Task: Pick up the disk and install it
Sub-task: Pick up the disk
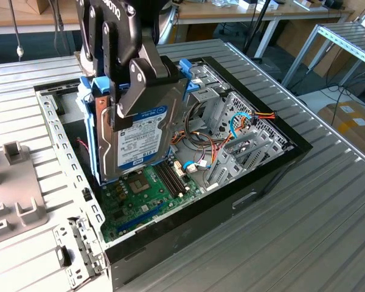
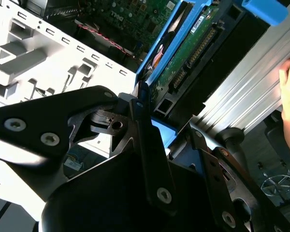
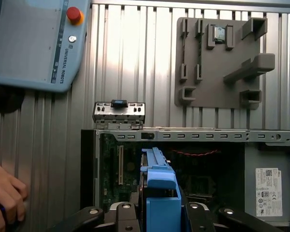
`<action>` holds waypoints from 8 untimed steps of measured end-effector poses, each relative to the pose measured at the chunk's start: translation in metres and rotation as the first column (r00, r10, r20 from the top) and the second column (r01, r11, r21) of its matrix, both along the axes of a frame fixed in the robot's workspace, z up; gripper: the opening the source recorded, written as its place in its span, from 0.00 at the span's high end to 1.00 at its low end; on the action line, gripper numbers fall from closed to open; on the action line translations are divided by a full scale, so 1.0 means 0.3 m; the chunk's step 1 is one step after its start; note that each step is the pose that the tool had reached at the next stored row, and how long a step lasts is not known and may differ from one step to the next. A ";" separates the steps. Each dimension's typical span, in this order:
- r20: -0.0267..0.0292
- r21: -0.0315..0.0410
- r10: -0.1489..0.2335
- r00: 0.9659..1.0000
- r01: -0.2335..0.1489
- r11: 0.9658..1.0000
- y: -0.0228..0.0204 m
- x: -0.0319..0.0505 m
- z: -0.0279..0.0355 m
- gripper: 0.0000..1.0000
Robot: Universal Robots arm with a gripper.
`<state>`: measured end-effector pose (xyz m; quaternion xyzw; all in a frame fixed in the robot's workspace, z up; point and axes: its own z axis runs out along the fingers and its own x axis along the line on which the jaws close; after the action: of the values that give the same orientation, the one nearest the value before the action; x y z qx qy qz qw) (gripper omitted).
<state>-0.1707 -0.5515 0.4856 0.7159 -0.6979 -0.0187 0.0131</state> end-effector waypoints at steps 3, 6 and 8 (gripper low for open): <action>0.000 -0.001 0.000 1.000 0.000 1.000 0.000 0.006 0.000 0.63; 0.000 -0.001 0.000 1.000 0.000 1.000 -0.001 0.012 0.000 0.63; 0.000 -0.002 0.000 1.000 0.000 1.000 -0.001 0.017 0.000 0.63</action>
<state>-0.1657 -0.5519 0.4854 0.7158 -0.6979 -0.0181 0.0138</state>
